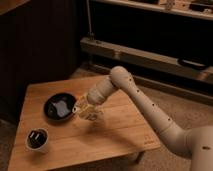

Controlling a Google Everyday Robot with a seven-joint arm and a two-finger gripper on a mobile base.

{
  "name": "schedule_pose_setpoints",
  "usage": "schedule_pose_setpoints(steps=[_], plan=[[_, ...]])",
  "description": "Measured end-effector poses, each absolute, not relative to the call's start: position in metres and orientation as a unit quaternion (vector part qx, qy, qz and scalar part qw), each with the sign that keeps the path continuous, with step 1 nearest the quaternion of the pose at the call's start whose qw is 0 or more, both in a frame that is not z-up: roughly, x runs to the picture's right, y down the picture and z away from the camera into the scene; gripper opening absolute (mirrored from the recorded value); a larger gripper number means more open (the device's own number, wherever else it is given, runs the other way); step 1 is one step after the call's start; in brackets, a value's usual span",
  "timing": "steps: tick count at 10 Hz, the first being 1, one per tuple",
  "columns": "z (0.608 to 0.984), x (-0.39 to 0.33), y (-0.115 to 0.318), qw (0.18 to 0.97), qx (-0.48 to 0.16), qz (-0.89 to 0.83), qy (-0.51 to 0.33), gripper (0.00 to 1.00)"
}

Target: Stand the bottle upright

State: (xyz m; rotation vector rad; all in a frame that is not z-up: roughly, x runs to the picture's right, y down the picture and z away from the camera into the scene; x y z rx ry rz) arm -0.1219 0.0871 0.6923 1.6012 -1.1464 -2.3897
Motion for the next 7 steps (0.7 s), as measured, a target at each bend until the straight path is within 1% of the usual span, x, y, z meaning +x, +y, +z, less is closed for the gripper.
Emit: schedule_pose_setpoints(steps=[1, 3, 7], plan=[[0.6897, -0.1188, 0.083, 0.037, 0.542, -0.753, -0.373, 0.19], [0.6888, -0.1168, 0.0814, 0.053, 0.567, -0.73, -0.377, 0.19], [0.6846, -0.115, 0.0809, 0.054, 0.571, -0.728, -0.377, 0.19]])
